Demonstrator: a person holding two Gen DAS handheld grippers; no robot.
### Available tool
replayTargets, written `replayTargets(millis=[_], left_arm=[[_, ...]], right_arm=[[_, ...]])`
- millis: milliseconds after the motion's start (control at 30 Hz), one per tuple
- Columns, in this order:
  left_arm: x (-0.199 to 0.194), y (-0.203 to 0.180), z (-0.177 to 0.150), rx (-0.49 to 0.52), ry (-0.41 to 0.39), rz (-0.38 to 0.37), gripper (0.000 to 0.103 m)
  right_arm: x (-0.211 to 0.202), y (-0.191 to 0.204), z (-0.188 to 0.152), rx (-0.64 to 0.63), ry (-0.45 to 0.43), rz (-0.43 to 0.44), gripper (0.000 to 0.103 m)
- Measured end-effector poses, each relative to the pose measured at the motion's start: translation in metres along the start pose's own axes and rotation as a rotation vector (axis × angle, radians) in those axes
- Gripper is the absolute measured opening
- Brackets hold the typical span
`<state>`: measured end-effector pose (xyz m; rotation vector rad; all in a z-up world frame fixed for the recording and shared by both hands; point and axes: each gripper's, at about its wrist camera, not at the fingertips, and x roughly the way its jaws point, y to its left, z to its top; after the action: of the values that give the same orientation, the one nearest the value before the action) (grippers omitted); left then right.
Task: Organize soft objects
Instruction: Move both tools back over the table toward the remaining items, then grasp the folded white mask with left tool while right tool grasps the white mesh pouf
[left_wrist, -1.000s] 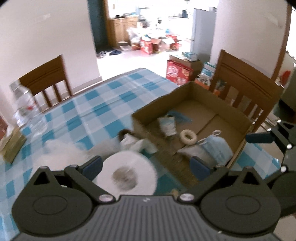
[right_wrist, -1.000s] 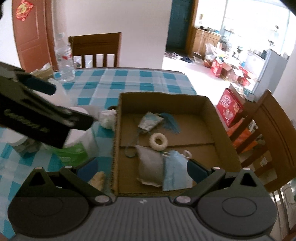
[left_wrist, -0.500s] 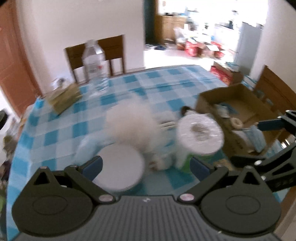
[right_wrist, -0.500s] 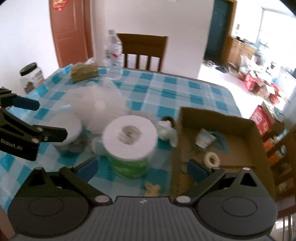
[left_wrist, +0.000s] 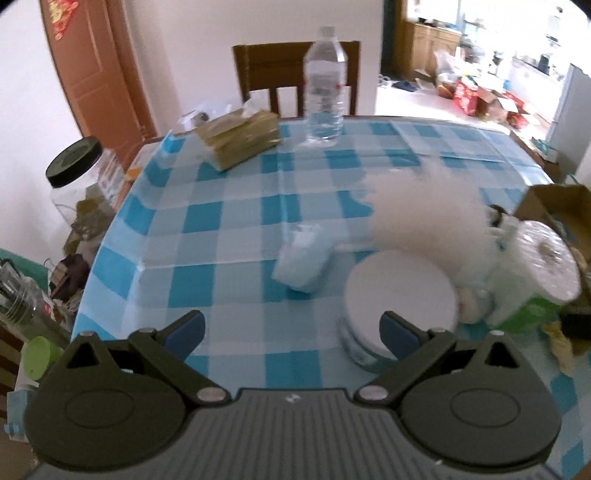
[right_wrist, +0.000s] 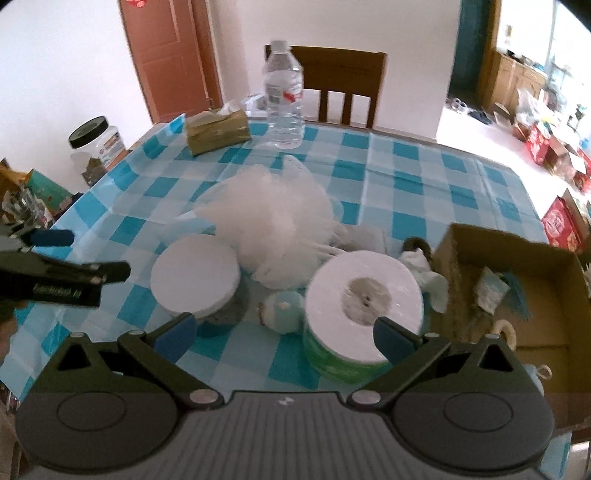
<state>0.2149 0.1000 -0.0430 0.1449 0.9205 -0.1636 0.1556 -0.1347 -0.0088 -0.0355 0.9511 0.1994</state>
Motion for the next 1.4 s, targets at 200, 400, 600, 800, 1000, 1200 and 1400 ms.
replayTargets(millis=[200,400,600,800,1000,1200,1400], left_arm=[[0.035,0.021,0.009,-0.012,-0.011,-0.002,0.097],[0.064,0.03,0.026,0.04,0.015,-0.099,0.09],[0.094,0.031,0.05,0.081,0.059,-0.148,0.083],[0.123,0.021,0.058,0.096,0.121,-0.23,0.082],[0.148,0.013,0.061,0.079,0.18,-0.25,0.07],[0.155,0.015,0.061,0.024,0.206,-0.275,0.057],[0.154,0.012,0.058,-0.023,0.209,-0.325,0.035]], right_arm=[[0.013,0.019,0.0,-0.072,0.012,0.027,0.103],[0.021,0.031,0.002,-0.104,0.021,0.041,0.103],[0.029,0.036,0.007,-0.132,0.042,0.04,0.103],[0.035,0.041,0.012,-0.148,0.044,0.034,0.103],[0.038,0.044,0.016,-0.171,0.047,0.028,0.103],[0.041,0.044,0.021,-0.176,0.049,0.021,0.103],[0.045,0.037,0.027,-0.18,0.045,0.023,0.103]])
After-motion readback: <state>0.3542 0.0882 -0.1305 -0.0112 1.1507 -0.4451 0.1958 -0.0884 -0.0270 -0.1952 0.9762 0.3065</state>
